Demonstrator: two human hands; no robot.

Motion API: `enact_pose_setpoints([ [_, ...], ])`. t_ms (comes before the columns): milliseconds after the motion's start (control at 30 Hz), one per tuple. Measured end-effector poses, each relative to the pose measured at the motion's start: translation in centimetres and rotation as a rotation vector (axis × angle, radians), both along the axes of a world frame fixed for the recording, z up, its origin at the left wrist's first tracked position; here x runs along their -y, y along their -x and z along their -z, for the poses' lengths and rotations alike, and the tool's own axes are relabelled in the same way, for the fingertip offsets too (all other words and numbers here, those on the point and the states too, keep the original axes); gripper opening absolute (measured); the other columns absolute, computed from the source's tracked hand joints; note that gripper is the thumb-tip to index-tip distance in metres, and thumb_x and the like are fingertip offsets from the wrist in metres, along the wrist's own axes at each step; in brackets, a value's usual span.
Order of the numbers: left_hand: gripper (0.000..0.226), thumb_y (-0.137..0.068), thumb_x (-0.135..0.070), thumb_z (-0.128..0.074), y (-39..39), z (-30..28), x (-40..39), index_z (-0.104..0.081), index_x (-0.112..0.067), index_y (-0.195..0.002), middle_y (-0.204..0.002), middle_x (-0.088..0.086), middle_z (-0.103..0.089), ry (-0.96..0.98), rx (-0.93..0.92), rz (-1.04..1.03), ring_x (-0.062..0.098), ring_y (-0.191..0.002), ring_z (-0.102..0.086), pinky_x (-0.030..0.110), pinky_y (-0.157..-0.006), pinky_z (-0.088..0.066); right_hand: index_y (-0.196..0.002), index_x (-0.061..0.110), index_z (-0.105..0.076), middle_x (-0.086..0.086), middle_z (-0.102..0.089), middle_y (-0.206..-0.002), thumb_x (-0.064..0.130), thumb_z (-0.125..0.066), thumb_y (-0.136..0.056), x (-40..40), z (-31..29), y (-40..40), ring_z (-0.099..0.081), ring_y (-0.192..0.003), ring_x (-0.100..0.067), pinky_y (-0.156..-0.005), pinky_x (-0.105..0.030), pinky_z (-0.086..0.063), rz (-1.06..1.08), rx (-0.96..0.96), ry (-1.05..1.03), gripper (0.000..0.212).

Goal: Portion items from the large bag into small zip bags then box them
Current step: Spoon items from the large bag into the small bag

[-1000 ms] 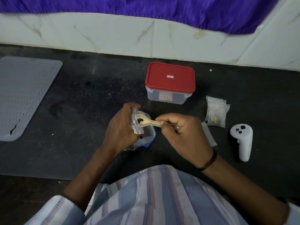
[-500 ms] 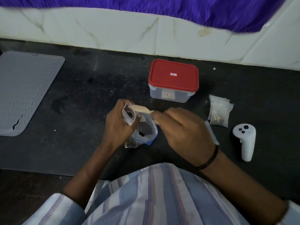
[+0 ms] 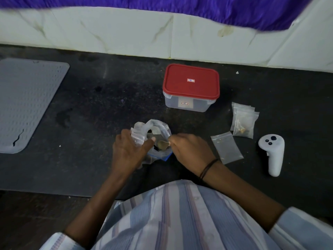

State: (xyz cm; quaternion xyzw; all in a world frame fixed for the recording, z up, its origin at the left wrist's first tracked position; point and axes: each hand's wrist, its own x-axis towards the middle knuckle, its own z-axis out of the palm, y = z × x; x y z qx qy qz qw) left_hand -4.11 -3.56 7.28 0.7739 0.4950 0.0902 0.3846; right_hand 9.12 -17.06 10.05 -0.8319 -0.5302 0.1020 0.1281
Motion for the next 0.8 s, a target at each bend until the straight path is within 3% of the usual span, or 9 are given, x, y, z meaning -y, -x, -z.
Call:
enact_pose_setpoints([
  [133,0.073,-0.074,-0.052,-0.077,-0.1,-0.1,0.8,-0.038,-0.017,-0.126,-0.126,0.007,-0.042,0.088,-0.080,-0.004,0.024,-0.105,-0.051,0.042,-0.081,-0.052,-0.089,0.013,-0.060,-0.005,-0.061,-0.081,0.017,-0.047,-0.095,-0.5,-0.1,-0.3,-0.059,-0.073,-0.026,-0.056,-0.033,-0.036,-0.004,-0.053,0.010,0.016],
  [233,0.058,-0.078,-0.036,-0.075,-0.3,-0.3,0.7,-0.038,-0.019,-0.120,-0.116,0.006,-0.052,0.173,-0.035,-0.013,0.025,-0.098,-0.057,0.048,-0.081,-0.056,-0.090,0.014,-0.062,-0.004,-0.059,-0.077,0.017,-0.045,-0.095,-0.4,0.3,-0.3,-0.059,-0.072,-0.026,-0.058,-0.035,-0.042,-0.002,-0.104,0.013,0.018],
  [333,0.043,-0.084,-0.022,-0.069,-0.6,-0.7,0.5,-0.039,-0.021,-0.115,-0.100,0.000,-0.054,0.272,0.013,-0.044,0.019,-0.087,-0.057,0.042,-0.073,-0.057,-0.089,0.015,-0.063,-0.002,-0.054,-0.073,0.014,-0.046,-0.095,-0.2,0.8,-0.3,-0.057,-0.069,-0.024,-0.057,-0.033,-0.041,0.000,-0.138,0.028,0.018],
  [433,0.042,-0.085,-0.010,-0.066,-0.7,-0.5,0.3,-0.040,-0.023,-0.115,-0.101,-0.002,-0.052,0.352,0.093,-0.064,0.016,-0.089,-0.057,0.042,-0.072,-0.057,-0.086,0.016,-0.064,-0.001,-0.055,-0.069,0.015,-0.047,-0.096,0.1,1.3,-0.5,-0.057,-0.066,-0.022,-0.057,-0.034,-0.045,0.014,-0.182,-0.006,0.020],
  [533,0.046,-0.086,-0.002,-0.065,-0.5,-0.1,0.3,-0.039,-0.025,-0.116,-0.107,-0.002,-0.051,0.386,0.140,-0.068,0.010,-0.090,-0.054,0.029,-0.065,-0.051,-0.087,0.015,-0.069,0.001,-0.063,-0.068,0.016,-0.049,-0.096,0.5,2.0,-0.6,-0.059,-0.060,-0.010,-0.062,-0.029,-0.051,0.121,-0.391,-0.077,0.022],
  [633,0.048,-0.086,-0.002,-0.065,-0.4,-0.1,0.2,-0.039,-0.025,-0.119,-0.106,-0.005,-0.049,0.392,0.162,-0.057,0.009,-0.090,-0.053,0.025,-0.063,-0.046,-0.092,0.012,-0.070,0.003,-0.063,-0.064,0.015,-0.051,-0.097,0.9,2.7,-0.6,-0.056,-0.049,-0.002,-0.052,-0.014,-0.046,0.312,-0.720,-0.130,0.020],
  [800,0.051,-0.085,-0.008,-0.069,-0.4,0.0,-0.1,-0.037,-0.029,-0.119,-0.111,-0.002,-0.050,0.402,0.132,-0.026,0.013,-0.092,-0.055,0.029,-0.064,-0.050,-0.096,0.011,-0.069,0.000,-0.062,-0.065,0.015,-0.051,-0.098,1.8,3.8,-0.4,-0.056,-0.051,-0.007,-0.048,-0.018,-0.044,0.494,-1.016,-0.218,0.019],
])
